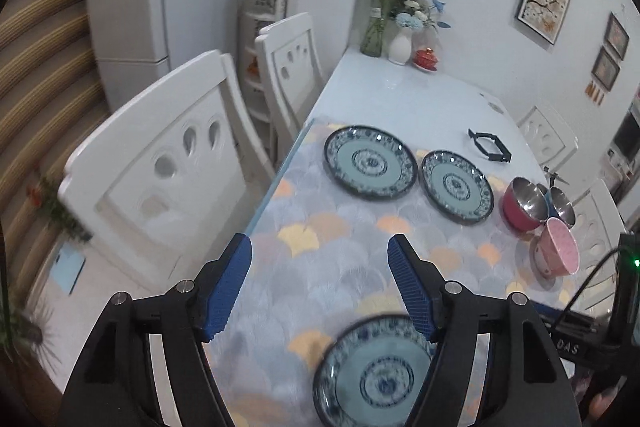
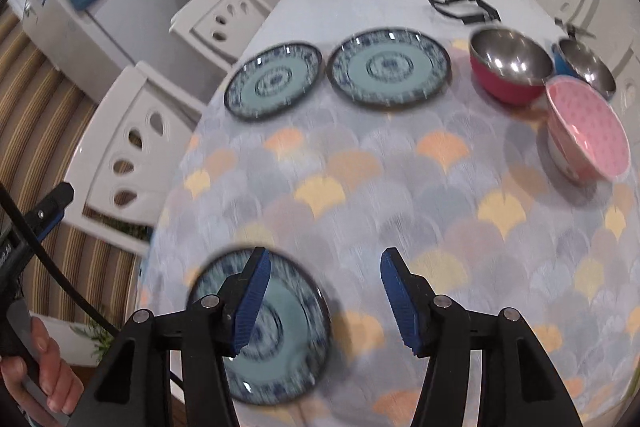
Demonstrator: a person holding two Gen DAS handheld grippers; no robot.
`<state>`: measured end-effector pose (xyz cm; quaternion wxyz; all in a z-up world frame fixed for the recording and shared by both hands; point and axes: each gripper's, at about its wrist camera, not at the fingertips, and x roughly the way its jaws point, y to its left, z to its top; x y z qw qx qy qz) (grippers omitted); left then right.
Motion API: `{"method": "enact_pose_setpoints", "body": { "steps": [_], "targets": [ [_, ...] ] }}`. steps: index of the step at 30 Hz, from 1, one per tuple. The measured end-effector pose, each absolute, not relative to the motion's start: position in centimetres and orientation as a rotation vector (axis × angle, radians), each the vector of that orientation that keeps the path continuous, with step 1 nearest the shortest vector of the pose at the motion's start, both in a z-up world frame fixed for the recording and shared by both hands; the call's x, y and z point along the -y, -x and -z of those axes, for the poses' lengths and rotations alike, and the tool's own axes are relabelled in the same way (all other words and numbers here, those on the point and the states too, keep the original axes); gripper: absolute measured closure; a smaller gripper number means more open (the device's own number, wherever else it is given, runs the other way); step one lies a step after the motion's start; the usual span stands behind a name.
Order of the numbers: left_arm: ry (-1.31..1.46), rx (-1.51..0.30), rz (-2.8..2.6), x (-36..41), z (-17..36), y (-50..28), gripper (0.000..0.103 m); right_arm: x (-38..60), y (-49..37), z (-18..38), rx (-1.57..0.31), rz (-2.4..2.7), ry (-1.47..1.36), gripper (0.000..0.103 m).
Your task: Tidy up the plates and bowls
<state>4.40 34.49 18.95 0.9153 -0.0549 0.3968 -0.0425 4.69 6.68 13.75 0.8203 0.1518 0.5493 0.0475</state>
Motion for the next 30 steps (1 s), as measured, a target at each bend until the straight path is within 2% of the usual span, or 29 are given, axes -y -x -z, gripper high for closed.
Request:
{"method": "enact_pose_setpoints", "body": {
  "steps": [7,13,23,27,30],
  "targets": [
    [0.096,-0.836,0.169,-35.6,-18.6,-11.8,0.034,-8.8,-11.6,-13.7,-1.145,-0.048,-0.317,0.048],
    [0.012,-0.945,0.241,-34.2,-15.2,-19.1,0.035,-10.0,-17.1,-10.9,-1.183,-0.004,-0.385,0.048],
    [0.075,-1.072,0.387,-31.9,-9.5,-28.2,0.038,-10.6,-22.0,-6.6,-1.258,0.063,-0.474,0.048],
    [0.106,-1.094,0.395,-31.9,-7.9,-30.7,0.038,-10.8,-24.3,-4.7,-1.297,0.065,-0.486,0.051],
    [0.131,-1.124,0.403,-32.1,-6.3,-32.6,0.047,-11.1,-25.7,-3.7,-1.309,0.057,-0.493,0.056]
  ]
}}
